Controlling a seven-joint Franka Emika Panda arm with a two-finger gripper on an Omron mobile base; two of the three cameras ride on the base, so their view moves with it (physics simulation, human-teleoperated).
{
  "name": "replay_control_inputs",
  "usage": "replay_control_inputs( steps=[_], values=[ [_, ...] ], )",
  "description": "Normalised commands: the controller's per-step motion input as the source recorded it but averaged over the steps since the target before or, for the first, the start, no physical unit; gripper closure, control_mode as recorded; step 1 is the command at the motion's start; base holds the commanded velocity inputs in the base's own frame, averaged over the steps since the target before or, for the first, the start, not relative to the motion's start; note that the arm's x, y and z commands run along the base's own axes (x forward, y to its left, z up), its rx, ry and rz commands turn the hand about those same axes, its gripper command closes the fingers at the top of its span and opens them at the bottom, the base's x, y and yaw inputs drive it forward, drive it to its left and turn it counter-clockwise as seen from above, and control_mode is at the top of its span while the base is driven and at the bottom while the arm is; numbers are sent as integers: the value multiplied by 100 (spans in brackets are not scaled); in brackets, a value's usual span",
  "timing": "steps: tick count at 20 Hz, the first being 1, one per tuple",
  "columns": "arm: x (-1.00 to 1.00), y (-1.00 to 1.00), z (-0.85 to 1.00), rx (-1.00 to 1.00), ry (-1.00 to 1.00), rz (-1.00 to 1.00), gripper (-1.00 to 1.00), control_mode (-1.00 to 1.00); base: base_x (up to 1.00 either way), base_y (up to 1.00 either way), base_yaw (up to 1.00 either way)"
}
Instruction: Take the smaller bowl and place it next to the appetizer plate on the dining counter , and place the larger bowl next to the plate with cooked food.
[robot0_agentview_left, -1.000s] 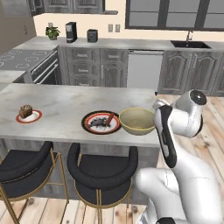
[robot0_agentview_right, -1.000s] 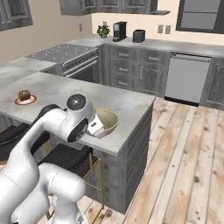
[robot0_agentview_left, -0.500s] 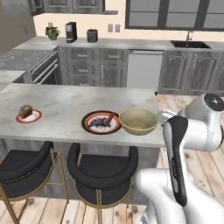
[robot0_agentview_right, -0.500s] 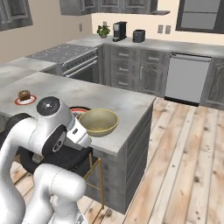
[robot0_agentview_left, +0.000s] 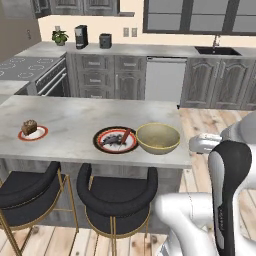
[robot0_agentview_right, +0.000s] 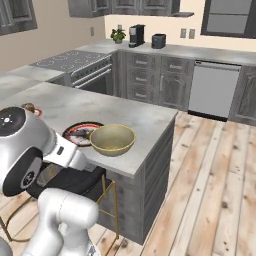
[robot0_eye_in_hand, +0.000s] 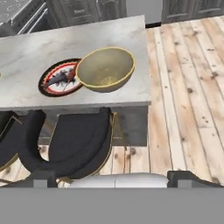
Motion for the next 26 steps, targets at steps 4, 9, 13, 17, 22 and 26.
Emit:
replay_control_inputs(
  steps=[4,9,13,17,22,26],
  values=[
    [0,0,0,0,0,0,-100,100,-73,-40,-6],
    [0,0,0,0,0,0,-100,100,-21,-100,-39],
    [0,0,0,0,0,0,-100,100,4,-100,-54],
    [0,0,0,0,0,0,-100,100,28,-100,-47],
    [0,0,0,0,0,0,-100,100,60,-99,-33],
    [0,0,0,0,0,0,-100,100,100,-36,-8]
  ],
)
